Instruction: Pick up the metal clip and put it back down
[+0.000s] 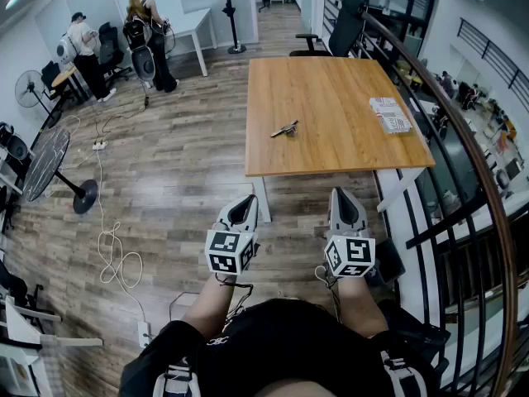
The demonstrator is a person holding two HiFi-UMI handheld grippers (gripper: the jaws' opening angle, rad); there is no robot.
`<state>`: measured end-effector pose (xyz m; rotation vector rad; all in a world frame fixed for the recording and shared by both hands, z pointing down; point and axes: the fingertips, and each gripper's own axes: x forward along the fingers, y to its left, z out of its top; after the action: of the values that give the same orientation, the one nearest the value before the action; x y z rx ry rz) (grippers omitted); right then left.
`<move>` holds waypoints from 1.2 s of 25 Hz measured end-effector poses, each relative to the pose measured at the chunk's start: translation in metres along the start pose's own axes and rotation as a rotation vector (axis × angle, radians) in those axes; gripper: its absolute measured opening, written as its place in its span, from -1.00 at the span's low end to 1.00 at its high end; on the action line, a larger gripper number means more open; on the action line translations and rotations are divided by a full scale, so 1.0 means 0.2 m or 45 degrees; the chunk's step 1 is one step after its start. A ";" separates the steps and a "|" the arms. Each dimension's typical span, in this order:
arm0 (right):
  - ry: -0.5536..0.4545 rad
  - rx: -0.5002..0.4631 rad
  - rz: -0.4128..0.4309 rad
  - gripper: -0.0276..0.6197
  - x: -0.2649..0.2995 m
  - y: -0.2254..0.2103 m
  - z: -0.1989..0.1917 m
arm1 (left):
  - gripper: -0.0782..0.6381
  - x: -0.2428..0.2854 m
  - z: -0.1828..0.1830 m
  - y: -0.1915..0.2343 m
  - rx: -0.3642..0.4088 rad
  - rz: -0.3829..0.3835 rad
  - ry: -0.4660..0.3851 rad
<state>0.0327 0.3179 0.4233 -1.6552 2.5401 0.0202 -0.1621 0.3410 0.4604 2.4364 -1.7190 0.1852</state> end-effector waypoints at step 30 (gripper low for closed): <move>0.013 0.003 -0.037 -0.86 0.10 0.34 -0.12 | -0.74 -0.13 -0.10 0.32 -0.036 -0.053 -0.044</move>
<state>-0.0405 0.3253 0.4416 -1.6951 2.5225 0.0058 -0.2319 0.3478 0.4779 2.4670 -1.6712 0.1143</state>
